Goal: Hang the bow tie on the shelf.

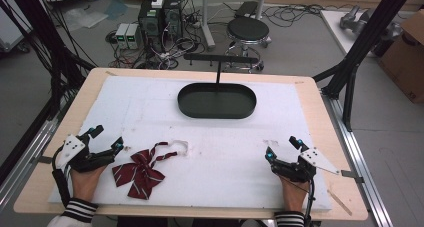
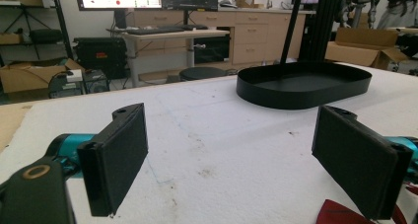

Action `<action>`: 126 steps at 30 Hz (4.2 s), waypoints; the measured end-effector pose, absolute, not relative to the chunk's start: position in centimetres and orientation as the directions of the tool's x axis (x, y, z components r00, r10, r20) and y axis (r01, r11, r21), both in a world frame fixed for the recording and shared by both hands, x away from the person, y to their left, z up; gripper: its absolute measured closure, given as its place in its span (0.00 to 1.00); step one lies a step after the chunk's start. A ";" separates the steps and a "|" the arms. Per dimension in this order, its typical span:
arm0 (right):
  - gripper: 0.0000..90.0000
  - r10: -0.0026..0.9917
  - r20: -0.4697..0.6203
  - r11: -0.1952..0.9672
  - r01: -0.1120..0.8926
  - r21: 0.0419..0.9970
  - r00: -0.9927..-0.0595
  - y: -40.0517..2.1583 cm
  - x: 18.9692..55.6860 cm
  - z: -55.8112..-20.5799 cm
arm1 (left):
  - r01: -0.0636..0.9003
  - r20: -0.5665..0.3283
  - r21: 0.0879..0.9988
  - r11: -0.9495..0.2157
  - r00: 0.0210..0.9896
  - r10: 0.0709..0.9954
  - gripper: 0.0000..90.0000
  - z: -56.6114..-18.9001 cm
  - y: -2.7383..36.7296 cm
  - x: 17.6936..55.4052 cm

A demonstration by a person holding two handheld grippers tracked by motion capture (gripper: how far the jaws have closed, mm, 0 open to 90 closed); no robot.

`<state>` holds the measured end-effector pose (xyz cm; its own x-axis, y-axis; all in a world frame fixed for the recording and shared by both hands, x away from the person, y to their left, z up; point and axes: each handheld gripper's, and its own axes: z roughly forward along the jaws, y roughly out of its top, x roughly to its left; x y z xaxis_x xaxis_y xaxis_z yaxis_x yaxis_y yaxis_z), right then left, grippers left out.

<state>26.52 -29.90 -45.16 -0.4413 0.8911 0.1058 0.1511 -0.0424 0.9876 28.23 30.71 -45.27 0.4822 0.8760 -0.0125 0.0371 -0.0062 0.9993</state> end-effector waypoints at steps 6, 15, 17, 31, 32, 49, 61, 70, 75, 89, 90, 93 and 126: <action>0.04 0.892 0.120 -0.052 0.163 0.985 -0.436 -30.0 26.6 -45.1 | 0.044 -0.011 0.999 -0.012 0.479 0.878 0.16 -45.2 30.7 28.3; 0.04 0.894 0.080 -0.016 0.146 0.989 -0.440 -29.7 26.5 -45.1 | 0.068 -0.026 0.998 -0.008 0.483 0.875 0.16 -45.2 30.7 28.5; 0.04 0.894 0.084 -0.021 0.148 0.989 -0.439 -29.7 26.5 -45.1 | 0.077 -0.024 0.997 -0.015 0.491 0.871 0.16 -45.1 30.7 28.6; 0.04 0.895 0.083 -0.021 0.144 0.989 -0.439 -29.7 26.5 -45.1 | 0.141 0.051 0.978 -0.152 0.547 0.836 0.16 -41.9 29.2 29.4; 0.04 0.894 0.086 -0.022 0.148 0.989 -0.439 -29.7 26.5 -45.1 | 0.141 0.051 0.978 -0.152 0.547 0.836 0.16 -41.9 29.2 29.4; 0.04 0.896 0.078 -0.015 0.145 0.989 -0.437 -29.6 26.4 -45.1 | 0.231 0.102 0.869 -0.438 0.783 0.614 0.19 -37.0 23.3 33.7; 0.04 0.894 0.081 -0.021 0.140 0.990 -0.440 -29.7 26.4 -45.2 | 0.270 0.101 0.754 -0.599 0.853 0.512 0.28 -36.5 18.6 36.0; 0.04 0.894 0.085 -0.026 0.140 0.990 -0.439 -29.7 26.4 -45.2 | 0.304 0.096 0.637 -0.709 0.881 0.464 0.33 -37.6 16.4 37.2; 0.04 0.895 0.087 -0.029 0.137 0.990 -0.437 -29.7 26.4 -45.2 | 0.320 0.118 0.601 -0.732 0.871 0.478 0.39 -38.4 15.8 37.3; 0.04 0.895 0.087 -0.029 0.138 0.990 -0.437 -29.7 26.4 -45.2 | 0.335 0.089 0.508 -0.793 0.896 0.436 0.54 -39.7 14.2 37.5; 0.04 0.895 0.087 -0.029 0.138 0.990 -0.438 -29.8 26.4 -45.2 | 0.335 0.089 0.508 -0.793 0.896 0.436 0.55 -39.7 14.2 37.5; 0.04 0.895 0.088 -0.030 0.138 0.990 -0.437 -29.8 26.4 -45.2 | 0.344 0.107 0.451 -0.824 0.896 0.432 0.59 -39.9 13.6 37.6; 0.04 0.896 0.087 -0.030 0.135 0.990 -0.436 -29.8 26.4 -45.2 | 0.405 0.043 0.332 -0.852 0.895 0.443 0.92 -40.9 12.3 38.5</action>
<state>26.38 -29.77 -45.19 -0.4364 0.8956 0.0867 0.1351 -0.0300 0.9904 38.47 12.26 -40.87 0.8955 0.4430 0.0430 0.4055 -0.8518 0.3317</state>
